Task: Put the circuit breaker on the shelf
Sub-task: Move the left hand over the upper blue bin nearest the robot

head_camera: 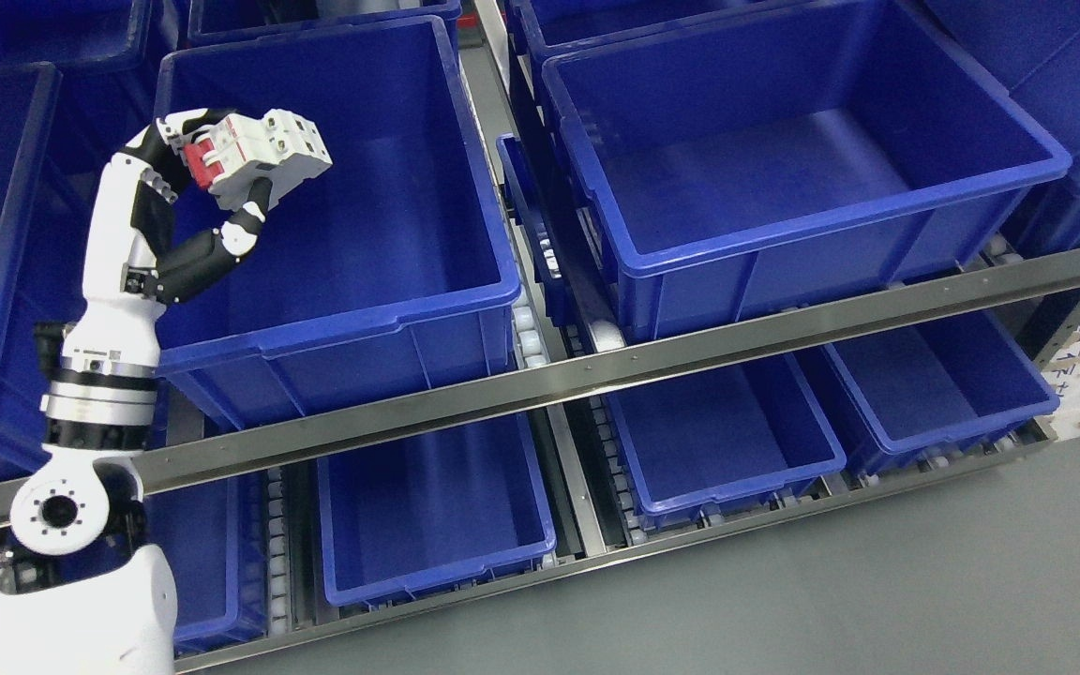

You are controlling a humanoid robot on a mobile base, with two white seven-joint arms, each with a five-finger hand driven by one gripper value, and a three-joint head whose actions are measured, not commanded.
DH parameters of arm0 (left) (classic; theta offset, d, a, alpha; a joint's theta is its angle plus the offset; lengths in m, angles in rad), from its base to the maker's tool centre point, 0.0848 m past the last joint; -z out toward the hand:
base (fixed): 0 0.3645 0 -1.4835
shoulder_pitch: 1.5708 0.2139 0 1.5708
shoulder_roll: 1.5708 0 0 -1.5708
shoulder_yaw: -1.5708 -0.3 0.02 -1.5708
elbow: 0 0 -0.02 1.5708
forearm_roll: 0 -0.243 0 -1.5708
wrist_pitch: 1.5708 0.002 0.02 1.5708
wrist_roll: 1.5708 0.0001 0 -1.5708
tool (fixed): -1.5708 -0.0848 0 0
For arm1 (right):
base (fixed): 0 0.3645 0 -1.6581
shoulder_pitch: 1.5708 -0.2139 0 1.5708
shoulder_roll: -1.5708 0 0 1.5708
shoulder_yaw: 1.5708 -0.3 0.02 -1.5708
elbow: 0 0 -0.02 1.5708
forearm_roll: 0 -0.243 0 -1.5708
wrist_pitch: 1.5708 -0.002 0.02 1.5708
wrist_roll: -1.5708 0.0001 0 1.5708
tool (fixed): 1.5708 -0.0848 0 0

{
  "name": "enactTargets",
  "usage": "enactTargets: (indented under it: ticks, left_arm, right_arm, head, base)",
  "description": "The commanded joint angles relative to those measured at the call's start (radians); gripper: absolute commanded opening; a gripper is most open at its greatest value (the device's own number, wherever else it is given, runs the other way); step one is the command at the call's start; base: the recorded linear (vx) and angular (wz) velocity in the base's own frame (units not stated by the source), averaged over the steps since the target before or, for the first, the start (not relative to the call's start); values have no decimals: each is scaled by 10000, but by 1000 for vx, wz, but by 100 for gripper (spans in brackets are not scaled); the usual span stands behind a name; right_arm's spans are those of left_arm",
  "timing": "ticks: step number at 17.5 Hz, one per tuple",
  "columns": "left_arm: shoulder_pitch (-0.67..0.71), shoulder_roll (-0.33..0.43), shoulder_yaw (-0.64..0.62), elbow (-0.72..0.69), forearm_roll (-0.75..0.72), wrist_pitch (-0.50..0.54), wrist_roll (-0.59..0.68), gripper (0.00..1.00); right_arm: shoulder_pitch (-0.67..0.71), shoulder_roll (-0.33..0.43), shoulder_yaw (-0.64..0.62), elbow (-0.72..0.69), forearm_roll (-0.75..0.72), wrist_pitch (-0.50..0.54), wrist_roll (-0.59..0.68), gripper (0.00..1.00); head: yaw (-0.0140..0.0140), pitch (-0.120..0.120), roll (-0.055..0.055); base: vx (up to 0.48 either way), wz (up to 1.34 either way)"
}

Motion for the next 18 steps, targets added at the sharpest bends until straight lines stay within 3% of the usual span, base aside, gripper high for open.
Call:
enactTargets:
  ticks: [1,4,9,12,18]
  left_arm:
    - [-1153,1786,-636,1867,-591,576,-607,14]
    - [-1856,2278,-714,3197,-1862,1236,-1051,14]
    - [-3970,2816,-1277,6493,-3352,1207,-1268,14]
    - [-5200,2786,-2519,8901,-3385,993,-1176,14]
    - [-6292,2356,-3903,11944,-3523,869,-825,16]
  right_arm:
    - [2,-175,200,0,0,581,8,100]
    - [2,-175,200,0,0,581,8,100]
    - [2,-175,200,0,0,581,8,100]
    - [2,-175,200,0,0,581,8,100]
    - [2,-175,200,0,0,581,8,100]
  head:
    - [0,0,0]
    - [0,0,0]
    - [0,0,0]
    - [0,0,0]
    - [0,0,0]
  base:
    - [107,110]
    - [85,3]
    - [70,-67]
    - [53,-37]
    - [14,2]
